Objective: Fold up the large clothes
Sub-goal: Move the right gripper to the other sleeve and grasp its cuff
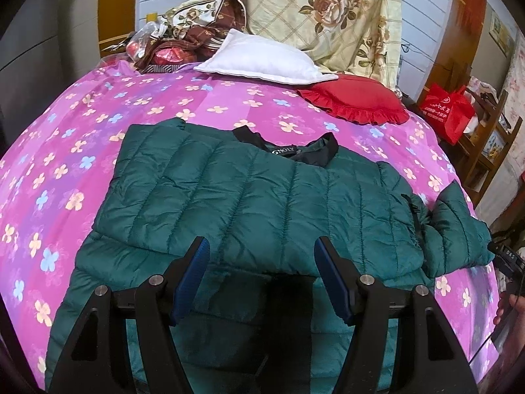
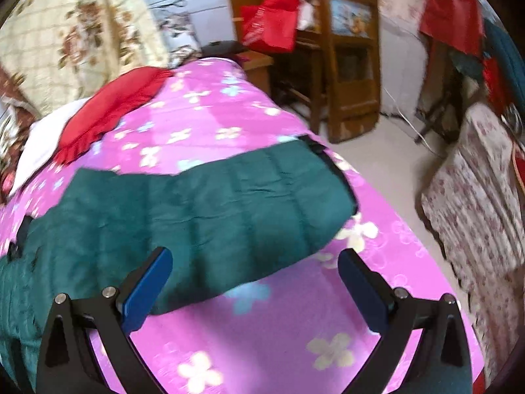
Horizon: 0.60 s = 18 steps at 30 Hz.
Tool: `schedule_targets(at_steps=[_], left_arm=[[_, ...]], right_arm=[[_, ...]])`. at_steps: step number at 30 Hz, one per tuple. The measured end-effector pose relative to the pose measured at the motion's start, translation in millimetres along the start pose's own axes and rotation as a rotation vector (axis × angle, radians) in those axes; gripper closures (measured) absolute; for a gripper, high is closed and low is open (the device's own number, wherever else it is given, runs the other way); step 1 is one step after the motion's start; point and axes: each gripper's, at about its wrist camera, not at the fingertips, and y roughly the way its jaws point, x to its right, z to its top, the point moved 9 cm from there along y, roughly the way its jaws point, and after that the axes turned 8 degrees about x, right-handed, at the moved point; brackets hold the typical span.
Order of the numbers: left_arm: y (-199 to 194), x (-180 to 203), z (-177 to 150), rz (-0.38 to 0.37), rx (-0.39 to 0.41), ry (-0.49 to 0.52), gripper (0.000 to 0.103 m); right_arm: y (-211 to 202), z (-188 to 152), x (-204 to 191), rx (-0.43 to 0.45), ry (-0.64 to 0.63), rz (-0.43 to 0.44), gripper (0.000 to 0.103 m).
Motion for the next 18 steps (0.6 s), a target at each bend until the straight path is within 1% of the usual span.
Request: schedule_targets(at_steps=[5,7,11,18], left_arm=[[4,-3,-3,-0.002,-0.010,-0.014,0.059],[6,-2,-4,-0.002,-0.014,-0.010,0.059],[9,2,-7,-0.009,-0.020,0.007,0.059],[12,0,-8,-0.006,-0.027,0.007,0.059]], right_arm=[[24,5,37,-0.020,0.085,-0.048,0.001],[32,7,46,-0.029,0.116,-0.052,0.001],[45,8,56,-0.042,0.164,-0.057,0.001],[66,6,59,-0.072,0.191,-0.060,0.001]])
